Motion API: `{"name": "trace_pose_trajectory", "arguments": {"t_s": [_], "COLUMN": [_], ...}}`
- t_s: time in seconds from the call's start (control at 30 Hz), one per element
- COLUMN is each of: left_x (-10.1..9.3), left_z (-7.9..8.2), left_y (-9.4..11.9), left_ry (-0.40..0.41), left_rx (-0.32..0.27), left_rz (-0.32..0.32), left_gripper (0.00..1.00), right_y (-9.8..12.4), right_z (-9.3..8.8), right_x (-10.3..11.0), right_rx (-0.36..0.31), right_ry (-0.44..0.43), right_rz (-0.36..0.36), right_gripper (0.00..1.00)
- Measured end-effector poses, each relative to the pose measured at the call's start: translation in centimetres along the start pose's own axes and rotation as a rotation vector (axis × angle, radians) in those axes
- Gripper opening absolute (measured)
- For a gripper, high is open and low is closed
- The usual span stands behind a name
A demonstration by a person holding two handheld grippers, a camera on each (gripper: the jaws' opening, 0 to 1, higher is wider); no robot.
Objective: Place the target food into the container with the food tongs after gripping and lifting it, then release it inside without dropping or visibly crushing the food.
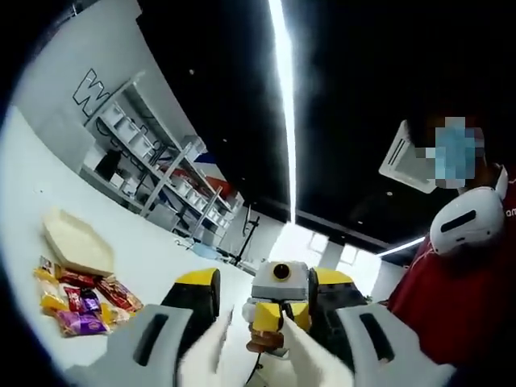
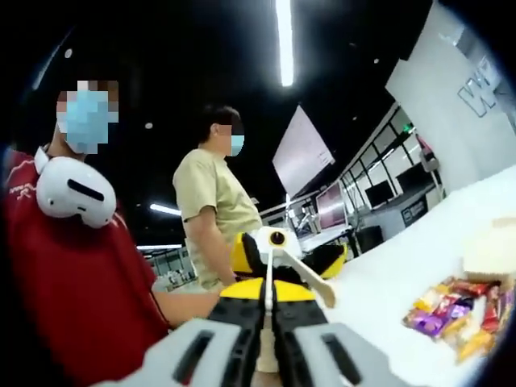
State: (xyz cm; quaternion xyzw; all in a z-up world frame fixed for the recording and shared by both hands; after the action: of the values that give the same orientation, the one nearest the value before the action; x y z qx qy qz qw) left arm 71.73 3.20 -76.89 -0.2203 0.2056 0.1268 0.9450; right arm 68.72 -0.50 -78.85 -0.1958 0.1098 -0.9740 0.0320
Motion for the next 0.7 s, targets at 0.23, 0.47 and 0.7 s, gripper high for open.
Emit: {"name": "trace_pose_trajectory", "arguments": {"t_s": [0.23, 0.47, 0.7], "left_x": [-0.26, -0.34, -0.66], "left_z": [-0.25, -0.29, -0.38], "left_y": [-0.3, -0.3, -0.4], "left_ry": [0.006, 0.006, 0.002], "left_rx": [0.019, 0.027, 0.032], "left_rz": [-0.013, -0.012, -0.017], "left_gripper": [0.41, 0.41, 0.4], "right_y": [0.09, 0.41, 0.33], "right_z": [0.4, 0.37, 0.3], "right_x": [0.09, 0.27, 0.55], "right_rx": [-0.037, -0.029, -0.023], "right_ry": [-0.016, -0.024, -0.028], "right_rz": [0.006, 0.008, 0.014], "right_gripper": [0.0, 0.0, 0.0]}}
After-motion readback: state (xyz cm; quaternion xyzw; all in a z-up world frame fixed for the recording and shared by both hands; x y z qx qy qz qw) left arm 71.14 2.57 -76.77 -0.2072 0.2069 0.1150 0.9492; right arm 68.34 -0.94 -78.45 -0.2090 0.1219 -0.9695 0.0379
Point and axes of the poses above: the point that each gripper's makers call its tool centre point, and the gripper's own axes: y roughly backward along the fingers, x roughly to its left, z roughly out of its top, the point moved 3 cm from there along y, roughly backward along the fingers, and after that the axes turned 3 degrees about -z, right-handed, at the moved point
